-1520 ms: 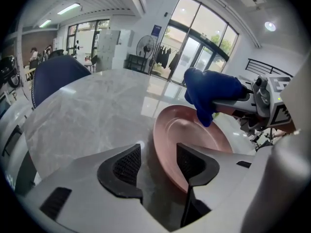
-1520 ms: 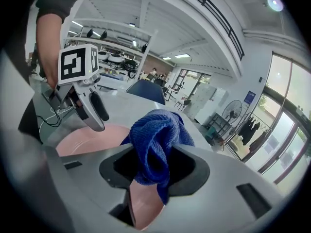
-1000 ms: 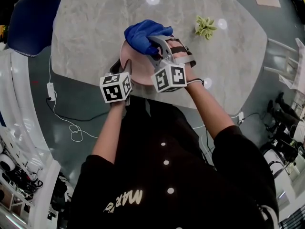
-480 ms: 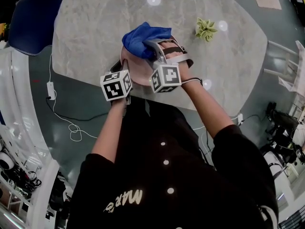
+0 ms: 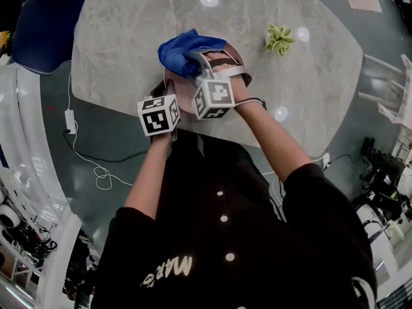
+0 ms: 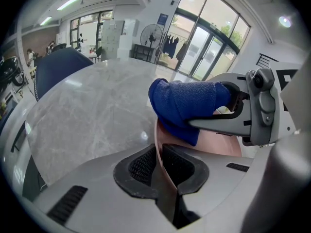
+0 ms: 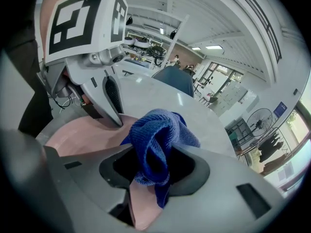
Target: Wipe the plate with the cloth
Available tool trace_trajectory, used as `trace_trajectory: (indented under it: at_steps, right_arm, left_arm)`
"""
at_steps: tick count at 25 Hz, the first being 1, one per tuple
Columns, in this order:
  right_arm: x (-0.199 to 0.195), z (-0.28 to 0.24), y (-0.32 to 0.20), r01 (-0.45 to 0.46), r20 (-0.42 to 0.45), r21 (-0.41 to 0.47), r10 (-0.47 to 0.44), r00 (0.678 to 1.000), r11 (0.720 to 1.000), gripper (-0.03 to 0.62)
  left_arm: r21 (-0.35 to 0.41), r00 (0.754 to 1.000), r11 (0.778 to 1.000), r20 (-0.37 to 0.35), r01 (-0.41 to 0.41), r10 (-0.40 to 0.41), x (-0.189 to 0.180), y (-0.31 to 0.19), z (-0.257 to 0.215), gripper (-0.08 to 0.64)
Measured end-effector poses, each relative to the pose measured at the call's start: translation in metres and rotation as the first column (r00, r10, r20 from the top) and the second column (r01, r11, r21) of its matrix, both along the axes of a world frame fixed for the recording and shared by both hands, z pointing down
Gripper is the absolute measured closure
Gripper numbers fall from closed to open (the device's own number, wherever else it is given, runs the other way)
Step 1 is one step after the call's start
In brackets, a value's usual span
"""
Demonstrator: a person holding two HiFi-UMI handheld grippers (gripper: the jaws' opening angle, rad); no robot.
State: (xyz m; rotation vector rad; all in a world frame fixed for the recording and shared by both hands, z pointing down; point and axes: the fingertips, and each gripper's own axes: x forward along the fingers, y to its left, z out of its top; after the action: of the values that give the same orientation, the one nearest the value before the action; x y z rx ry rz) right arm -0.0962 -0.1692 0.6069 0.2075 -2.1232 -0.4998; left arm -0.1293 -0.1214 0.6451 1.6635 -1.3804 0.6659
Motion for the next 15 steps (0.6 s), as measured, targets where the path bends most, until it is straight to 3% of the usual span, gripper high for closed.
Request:
trace_trajectory:
  at_steps: [15]
  right_arm:
    - [-0.005,0.013,-0.010,-0.115,-0.004,-0.080,0.115,0.993,0.990,0.440]
  left_arm:
    - [0.012,0.999,0.999,0.019,-0.034,0.034,0.000,0.000,-0.001,0.505]
